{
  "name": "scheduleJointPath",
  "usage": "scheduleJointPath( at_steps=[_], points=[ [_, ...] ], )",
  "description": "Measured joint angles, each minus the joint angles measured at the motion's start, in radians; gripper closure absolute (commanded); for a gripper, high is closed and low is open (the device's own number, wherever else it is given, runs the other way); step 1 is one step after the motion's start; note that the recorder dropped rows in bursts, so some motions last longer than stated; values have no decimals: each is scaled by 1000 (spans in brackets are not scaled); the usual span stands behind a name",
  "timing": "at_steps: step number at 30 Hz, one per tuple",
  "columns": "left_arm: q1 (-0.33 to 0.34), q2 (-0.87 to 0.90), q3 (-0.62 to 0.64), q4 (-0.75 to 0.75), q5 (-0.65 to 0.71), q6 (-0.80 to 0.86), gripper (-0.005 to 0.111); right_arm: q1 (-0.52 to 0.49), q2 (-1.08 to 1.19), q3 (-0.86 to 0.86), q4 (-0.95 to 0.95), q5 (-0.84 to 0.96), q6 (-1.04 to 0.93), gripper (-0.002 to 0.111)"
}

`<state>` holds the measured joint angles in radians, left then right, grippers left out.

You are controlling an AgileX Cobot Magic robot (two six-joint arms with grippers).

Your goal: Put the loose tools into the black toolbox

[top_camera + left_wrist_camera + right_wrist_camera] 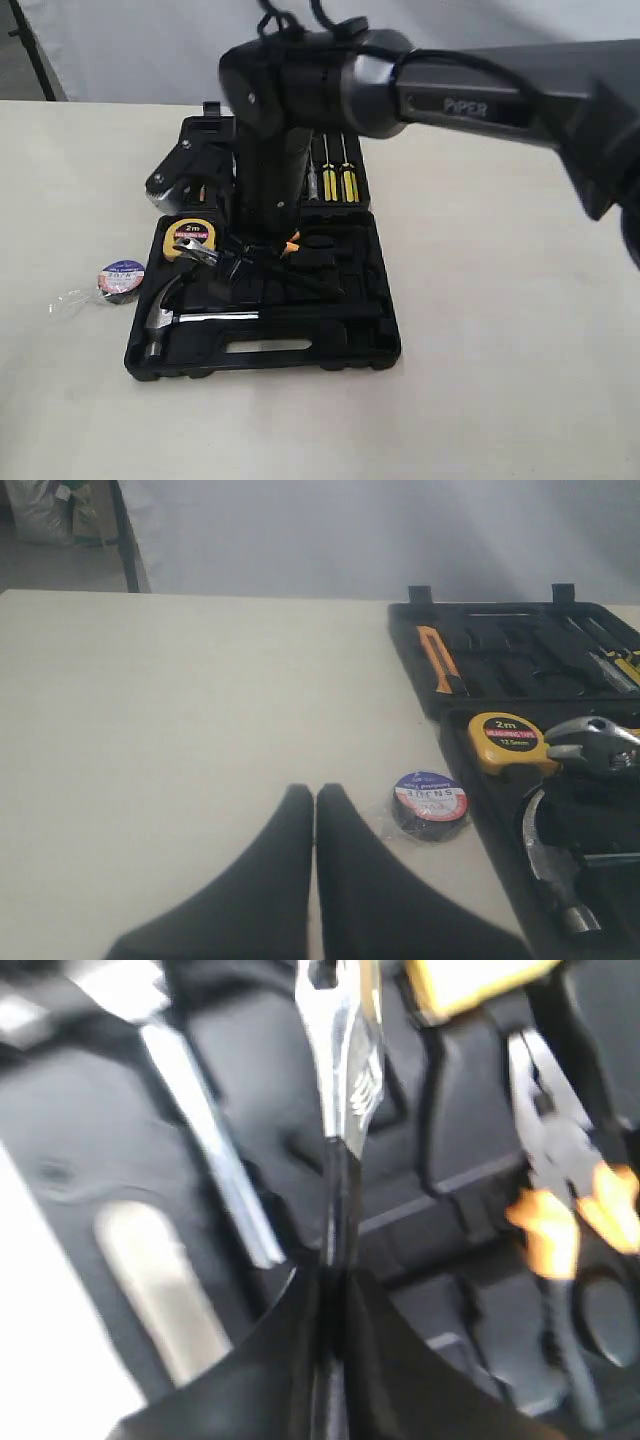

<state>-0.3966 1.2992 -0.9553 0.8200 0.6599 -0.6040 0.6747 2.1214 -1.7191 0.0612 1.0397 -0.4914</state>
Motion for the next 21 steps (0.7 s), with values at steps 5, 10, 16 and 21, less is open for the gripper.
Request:
scheduleJointPath(
  at_steps=[5,10,16,21],
  points=[
    [0,0,0,0,0,0,105,-89,-9,0,223,28,-160,109],
    [0,0,0,0,0,0,105,-193,28,0,411,120,-296,109],
    [0,0,0,0,0,0,105,-246,99,0,518,169,-410,109],
    [0,0,0,0,0,0,105,-248,132,0,527,175,-425,108]
  ],
)
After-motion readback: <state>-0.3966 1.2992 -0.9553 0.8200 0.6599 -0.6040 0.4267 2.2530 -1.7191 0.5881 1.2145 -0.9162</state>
